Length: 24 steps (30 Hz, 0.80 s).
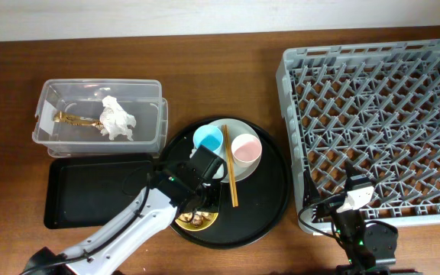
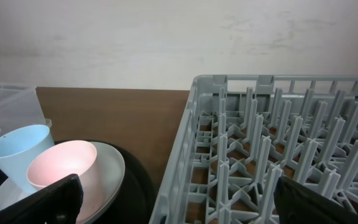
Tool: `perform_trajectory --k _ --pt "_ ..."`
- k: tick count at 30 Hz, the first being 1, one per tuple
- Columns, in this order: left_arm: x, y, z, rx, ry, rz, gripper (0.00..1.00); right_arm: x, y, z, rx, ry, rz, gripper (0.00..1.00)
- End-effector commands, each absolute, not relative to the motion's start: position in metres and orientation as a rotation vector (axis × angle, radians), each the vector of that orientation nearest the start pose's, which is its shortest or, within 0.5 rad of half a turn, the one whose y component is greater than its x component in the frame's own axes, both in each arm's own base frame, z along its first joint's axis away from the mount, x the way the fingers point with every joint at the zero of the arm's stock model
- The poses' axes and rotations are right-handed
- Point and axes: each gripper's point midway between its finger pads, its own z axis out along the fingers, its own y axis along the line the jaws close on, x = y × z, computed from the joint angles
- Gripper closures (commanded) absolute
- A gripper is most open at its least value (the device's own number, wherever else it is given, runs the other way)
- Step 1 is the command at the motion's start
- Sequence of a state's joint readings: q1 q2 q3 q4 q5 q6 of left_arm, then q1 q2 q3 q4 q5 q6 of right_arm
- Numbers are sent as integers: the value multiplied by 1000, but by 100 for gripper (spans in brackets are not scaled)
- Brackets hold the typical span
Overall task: Sort waste into correct bins and load items into the dishwasher rack
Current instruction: 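Grasp the yellow bowl of food scraps with the left gripper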
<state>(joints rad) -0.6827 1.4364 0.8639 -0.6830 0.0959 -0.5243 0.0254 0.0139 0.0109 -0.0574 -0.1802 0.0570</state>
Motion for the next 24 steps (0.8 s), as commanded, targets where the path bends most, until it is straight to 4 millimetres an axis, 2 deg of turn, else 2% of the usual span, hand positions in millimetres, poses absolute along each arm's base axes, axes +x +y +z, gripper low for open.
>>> perform_trajectory --k 1,5,8,11,15,17,18,19,22,24 --pt "226 -204 63 246 2886 -371 65 243 34 159 -91 1637 207 1" --pt "224 -216 65 300 2859 -390 65 243 34 159 -91 1637 207 1" --pt "226 -219 63 341 2804 -281 65 243 34 159 -91 1636 207 1" --pt "218 -224 53 392 2825 -248 65 243 34 159 -91 1636 207 1" --pt "214 -222 35 377 2879 -197 66 243 34 159 -91 1636 207 1" --pt "214 -222 35 376 2879 -197 79 243 34 159 -91 1636 207 1" --pt "214 -223 35 370 2879 -198 89 243 34 159 -91 1637 207 1" --pt "214 -223 35 370 2877 -200 93 243 34 159 -91 1636 207 1" --pt "214 -222 35 372 2881 -194 99 243 34 159 -91 1637 207 1" --pt "213 -221 35 370 2882 -187 99 243 34 159 -91 1637 207 1"
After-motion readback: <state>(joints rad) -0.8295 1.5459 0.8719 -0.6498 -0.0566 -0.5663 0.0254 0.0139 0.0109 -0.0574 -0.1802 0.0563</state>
